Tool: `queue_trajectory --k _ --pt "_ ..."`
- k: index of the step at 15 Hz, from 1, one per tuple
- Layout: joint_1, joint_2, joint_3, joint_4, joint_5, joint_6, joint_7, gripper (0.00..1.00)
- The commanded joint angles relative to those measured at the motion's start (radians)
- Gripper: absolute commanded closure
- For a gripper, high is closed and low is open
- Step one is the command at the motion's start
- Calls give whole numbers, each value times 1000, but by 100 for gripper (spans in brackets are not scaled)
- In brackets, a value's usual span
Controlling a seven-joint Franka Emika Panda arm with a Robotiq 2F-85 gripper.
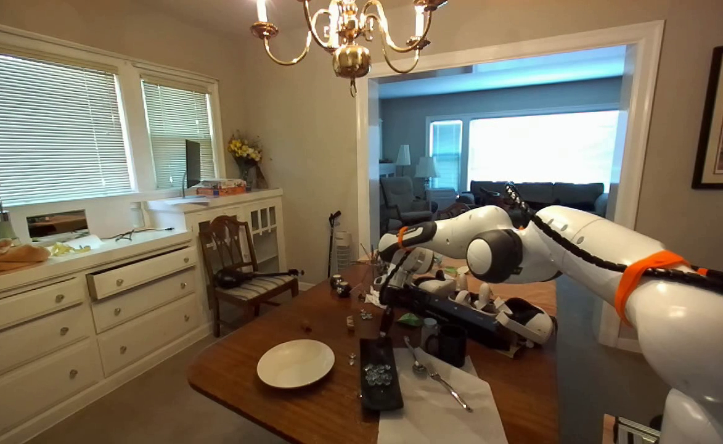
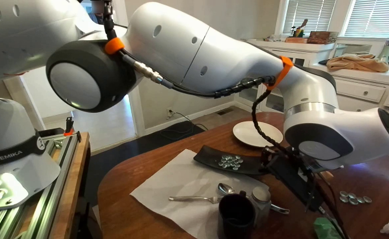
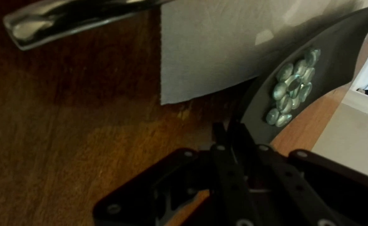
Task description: Put the glass marbles in the black mug cup
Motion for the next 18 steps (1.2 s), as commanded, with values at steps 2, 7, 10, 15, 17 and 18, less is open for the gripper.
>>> queue_trajectory --k 2,7,10,15,17,18 --pt "-10 49 10 89 15 -111 66 98" --pt "-29 69 19 131 29 -228 154 99" --pt "-48 88 29 151 45 -259 199 98" --pt "-95 105 48 191 91 -242 267 98" --pt "-115 95 55 208 108 -232 281 98" --pt "-126 88 58 216 117 -226 291 98"
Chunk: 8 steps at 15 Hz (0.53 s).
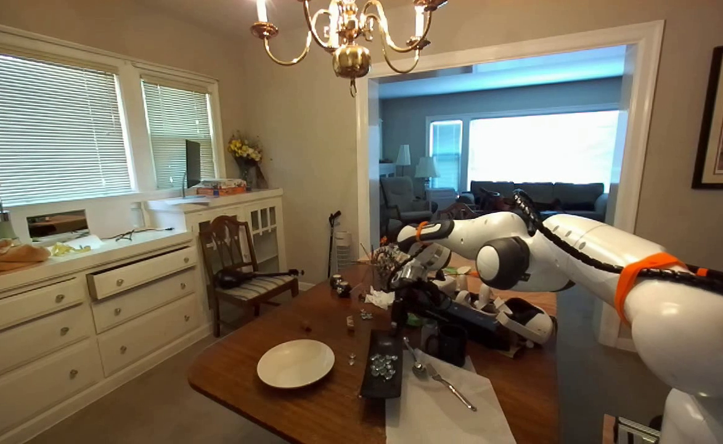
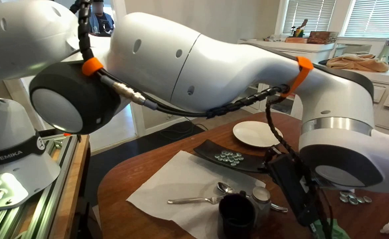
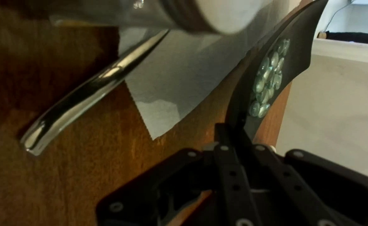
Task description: Put the glass marbles in the black mug cup
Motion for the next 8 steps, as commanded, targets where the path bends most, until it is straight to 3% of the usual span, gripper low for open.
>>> queue_trajectory --k 1,5,6,7,8 --pt "-38 11 29 82 45 -10 60 98" --pt "-74 -23 33 112 50 7 78 98" --pt "-81 39 52 244 35 -42 112 98" --pt "-92 36 56 261 35 -41 126 98" --pt "-116 -40 64 145 35 16 115 98"
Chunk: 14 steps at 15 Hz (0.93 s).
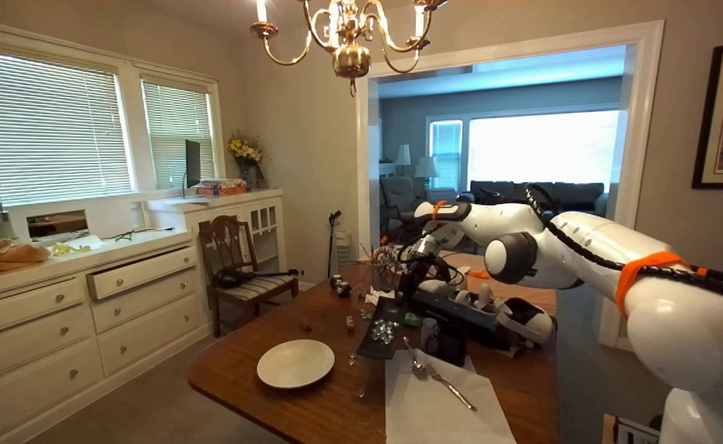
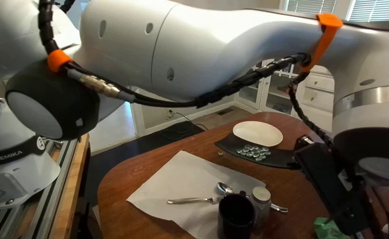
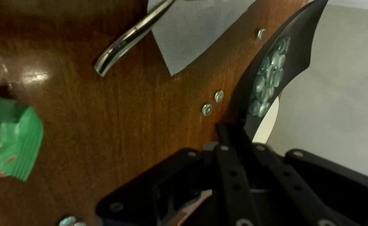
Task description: Put the glass marbles in the black mug cup
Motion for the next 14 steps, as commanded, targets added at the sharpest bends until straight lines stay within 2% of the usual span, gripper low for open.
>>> queue_trajectory --k 1,7,8,9,14 --pt "-51 -27 41 15 8 20 51 98" --pt "-118 -55 66 21 10 45 110 98" --pt "-124 -55 65 23 8 59 123 98" --pt "-114 -50 60 23 -12 43 83 93" --pt "-125 -52 65 23 -11 53 101 93"
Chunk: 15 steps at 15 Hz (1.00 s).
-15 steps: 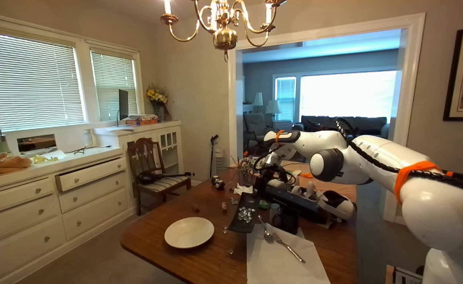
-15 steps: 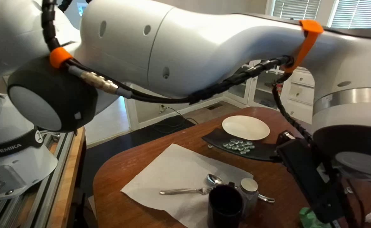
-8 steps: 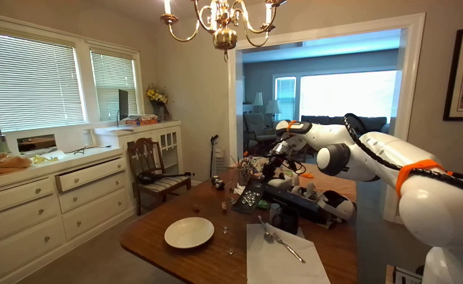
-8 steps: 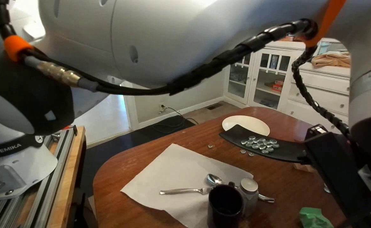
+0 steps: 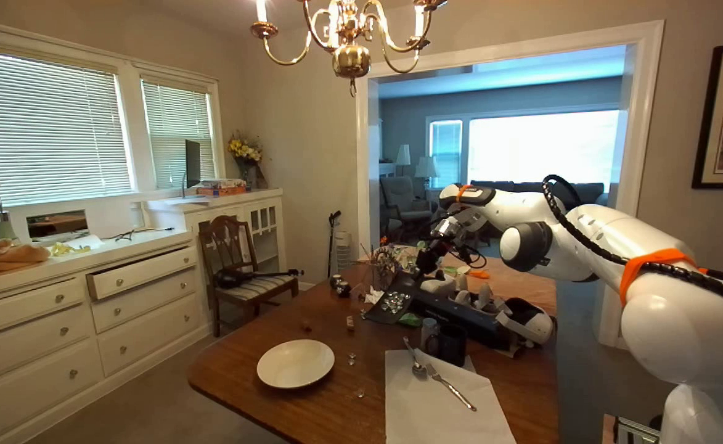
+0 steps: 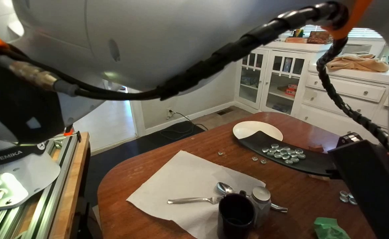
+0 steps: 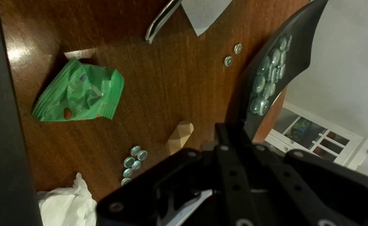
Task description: Put the glass marbles in the black mug cup
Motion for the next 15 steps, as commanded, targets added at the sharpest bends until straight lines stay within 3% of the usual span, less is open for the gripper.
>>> queue_trajectory --k 1,15 --pt "-1 0 12 0 -14 -6 -5 98" --pt "-78 -30 10 1 -34 -126 -126 98"
